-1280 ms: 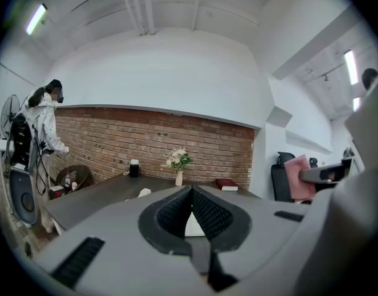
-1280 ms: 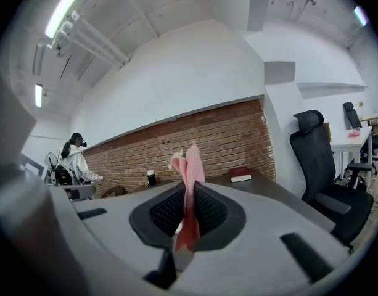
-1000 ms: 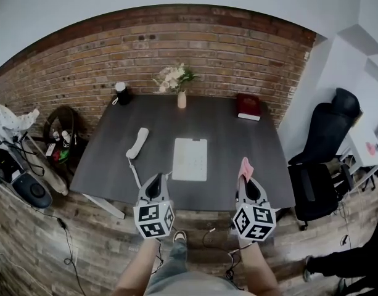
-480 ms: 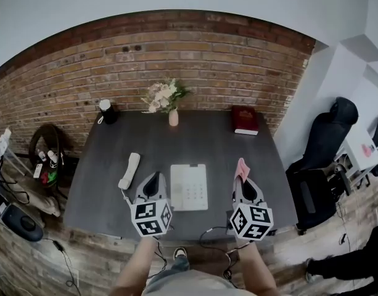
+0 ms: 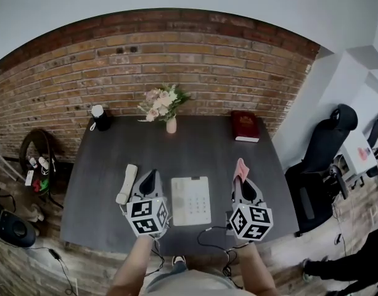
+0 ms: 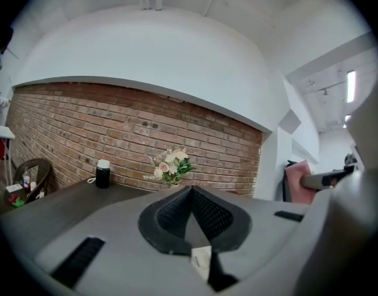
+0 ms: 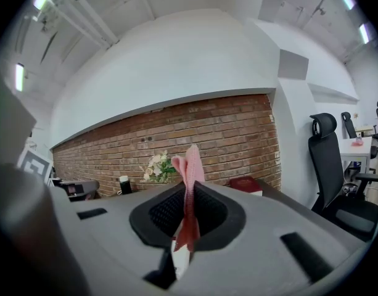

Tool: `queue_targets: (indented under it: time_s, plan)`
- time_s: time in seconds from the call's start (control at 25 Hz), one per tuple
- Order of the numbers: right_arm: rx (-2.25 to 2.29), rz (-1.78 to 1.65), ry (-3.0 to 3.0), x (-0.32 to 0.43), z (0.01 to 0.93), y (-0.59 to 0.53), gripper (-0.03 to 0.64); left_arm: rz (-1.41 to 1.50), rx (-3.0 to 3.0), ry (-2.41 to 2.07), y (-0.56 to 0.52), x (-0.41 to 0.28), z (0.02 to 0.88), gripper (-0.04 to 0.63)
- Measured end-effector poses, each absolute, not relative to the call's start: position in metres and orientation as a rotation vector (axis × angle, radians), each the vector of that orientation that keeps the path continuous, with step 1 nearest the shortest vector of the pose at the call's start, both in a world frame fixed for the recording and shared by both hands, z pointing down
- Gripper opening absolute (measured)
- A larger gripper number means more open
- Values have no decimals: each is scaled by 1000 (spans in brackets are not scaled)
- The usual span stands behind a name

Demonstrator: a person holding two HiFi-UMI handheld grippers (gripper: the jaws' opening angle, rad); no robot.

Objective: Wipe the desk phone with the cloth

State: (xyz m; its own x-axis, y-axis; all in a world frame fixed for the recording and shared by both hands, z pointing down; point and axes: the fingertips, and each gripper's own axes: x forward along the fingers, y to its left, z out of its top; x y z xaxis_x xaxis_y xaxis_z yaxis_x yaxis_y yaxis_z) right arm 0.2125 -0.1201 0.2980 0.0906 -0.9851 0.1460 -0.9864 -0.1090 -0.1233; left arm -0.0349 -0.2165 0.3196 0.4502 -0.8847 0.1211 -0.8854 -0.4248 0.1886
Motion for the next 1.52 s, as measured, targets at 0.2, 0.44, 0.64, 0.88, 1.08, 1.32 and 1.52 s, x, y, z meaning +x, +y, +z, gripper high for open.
queue_targets:
  time_s: [0.2, 0.44, 0.64, 0.88, 1.08, 1.32, 1.52]
  plan:
    - [2286, 315, -2077, 217, 308, -125, 20, 7, 2462, -1537, -224, -34, 328, 3]
    - [2219, 326, -2112, 219, 311, -133, 20, 49, 2422, -1569, -216, -36, 339, 3]
    - [2169, 348, -2142, 218, 320, -137, 20, 73, 2368, -1614, -208, -42, 351, 3]
    - [2117, 383, -2166, 218, 336, -136, 20, 103, 2320, -1651, -196, -44, 367, 3]
    - [2067, 409, -2181, 217, 347, -138, 20, 131, 2283, -1693, -189, -52, 376, 3]
    - [1958, 408, -2219, 206, 361, -148, 20, 146, 2216, -1781, -183, -75, 389, 3]
    - [1842, 401, -2240, 186, 379, -156, 20, 138, 2139, -1841, -179, -97, 409, 3]
